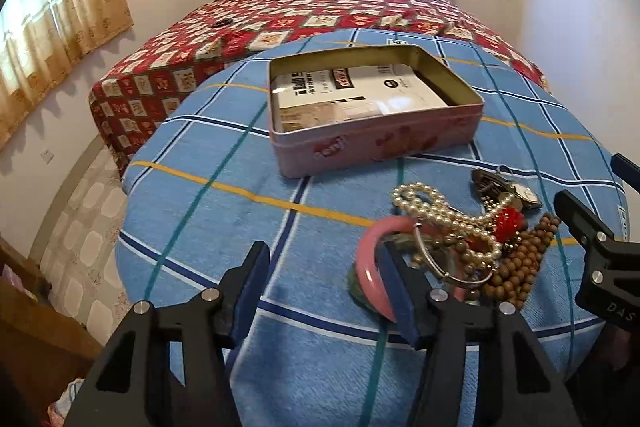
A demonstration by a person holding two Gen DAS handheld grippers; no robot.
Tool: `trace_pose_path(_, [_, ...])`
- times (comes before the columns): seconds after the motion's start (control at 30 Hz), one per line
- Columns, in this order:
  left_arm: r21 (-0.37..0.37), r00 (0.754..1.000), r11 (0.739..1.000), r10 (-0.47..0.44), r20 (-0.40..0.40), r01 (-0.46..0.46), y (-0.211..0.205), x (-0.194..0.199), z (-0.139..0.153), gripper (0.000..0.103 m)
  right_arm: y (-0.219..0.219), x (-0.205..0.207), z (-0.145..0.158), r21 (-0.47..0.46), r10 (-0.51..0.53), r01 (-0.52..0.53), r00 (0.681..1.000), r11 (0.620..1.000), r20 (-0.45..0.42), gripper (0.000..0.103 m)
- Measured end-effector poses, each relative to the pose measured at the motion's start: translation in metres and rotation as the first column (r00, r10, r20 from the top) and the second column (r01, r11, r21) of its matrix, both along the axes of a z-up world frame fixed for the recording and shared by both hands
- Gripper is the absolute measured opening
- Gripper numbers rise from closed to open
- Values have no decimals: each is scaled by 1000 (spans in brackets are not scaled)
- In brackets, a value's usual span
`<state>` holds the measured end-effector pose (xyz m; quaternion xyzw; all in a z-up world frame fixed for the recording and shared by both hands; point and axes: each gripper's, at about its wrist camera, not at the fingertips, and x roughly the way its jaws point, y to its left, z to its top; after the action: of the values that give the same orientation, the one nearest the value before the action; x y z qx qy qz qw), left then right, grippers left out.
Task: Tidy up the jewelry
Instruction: 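Grasp the pink bangle with the left tool while the right tool approaches the gold watch, then lift the pink bangle with the left tool while the right tool grasps the gold watch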
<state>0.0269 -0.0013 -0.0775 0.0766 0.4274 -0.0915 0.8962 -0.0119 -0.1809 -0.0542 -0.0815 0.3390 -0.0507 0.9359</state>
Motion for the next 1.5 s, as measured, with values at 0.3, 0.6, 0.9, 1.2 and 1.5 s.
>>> trace_pose_path(0.3, [-90,993,993,-83,-85,75,-8,15,-22,18,3,4,-1,-6,3,-3,1000,1000,-8,102])
trace_pose_path(0.6, [-114,993,986,-117,23,119,-11,2,10,10,-4,8,-5,4,-13,13,1000,1000,-19,102])
trace_pose_path(0.9, [-140,985,979,-131,114,147,-6,-4,47,10,-15,15,-10,15,-27,28,999,1000,-42,95])
trace_pose_path(1.2, [-110,987,987,-105,120,119,2,8,40,10,-19,28,-20,30,7,-4,996,1000,-94,76])
trace_pose_path(1.5, [-107,987,987,-111,113,123,0,9,35,10,-17,41,-30,95,99,-83,980,992,-175,69])
